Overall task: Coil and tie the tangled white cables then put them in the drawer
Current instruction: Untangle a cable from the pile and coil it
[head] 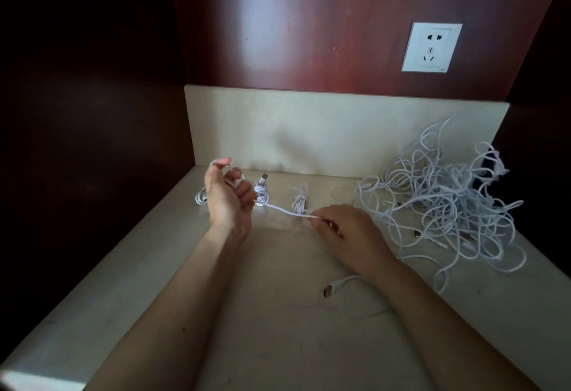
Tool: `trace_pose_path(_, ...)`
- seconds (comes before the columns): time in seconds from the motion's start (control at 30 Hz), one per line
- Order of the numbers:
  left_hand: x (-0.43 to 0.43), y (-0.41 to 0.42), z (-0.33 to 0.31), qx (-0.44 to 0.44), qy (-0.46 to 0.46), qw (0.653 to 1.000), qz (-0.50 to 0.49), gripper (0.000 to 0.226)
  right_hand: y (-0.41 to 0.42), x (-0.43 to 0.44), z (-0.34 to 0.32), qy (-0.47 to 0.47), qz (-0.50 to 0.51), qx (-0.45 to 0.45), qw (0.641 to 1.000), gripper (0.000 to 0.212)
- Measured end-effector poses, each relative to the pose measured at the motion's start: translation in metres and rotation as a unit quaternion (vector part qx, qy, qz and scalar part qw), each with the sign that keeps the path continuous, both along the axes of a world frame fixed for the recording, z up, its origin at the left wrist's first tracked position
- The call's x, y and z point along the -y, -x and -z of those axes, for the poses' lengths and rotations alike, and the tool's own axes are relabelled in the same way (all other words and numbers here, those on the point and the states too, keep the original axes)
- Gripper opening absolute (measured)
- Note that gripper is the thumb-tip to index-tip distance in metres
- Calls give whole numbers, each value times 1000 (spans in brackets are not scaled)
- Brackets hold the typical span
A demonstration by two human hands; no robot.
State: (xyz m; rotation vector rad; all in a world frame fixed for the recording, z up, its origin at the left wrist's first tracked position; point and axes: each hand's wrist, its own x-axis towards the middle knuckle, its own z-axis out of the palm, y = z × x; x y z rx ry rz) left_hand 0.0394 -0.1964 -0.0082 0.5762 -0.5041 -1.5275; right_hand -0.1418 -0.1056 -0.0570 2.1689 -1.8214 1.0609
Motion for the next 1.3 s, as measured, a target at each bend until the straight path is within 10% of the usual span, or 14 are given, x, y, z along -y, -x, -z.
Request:
trace_pose_path(0.5, -19, 23, 10, 182, 16, 902, 391, 61, -9, -11, -11, 61, 12, 166, 984, 38)
trace_pose_path(1.07, -37, 26, 5, 354, 37, 763, 540, 48, -13, -7, -6, 43, 10, 246, 968, 12)
trace_pose_path(1.3, -44, 27, 8, 476, 173, 744, 436, 50, -13, -9, -6, 53, -19, 262, 963, 4)
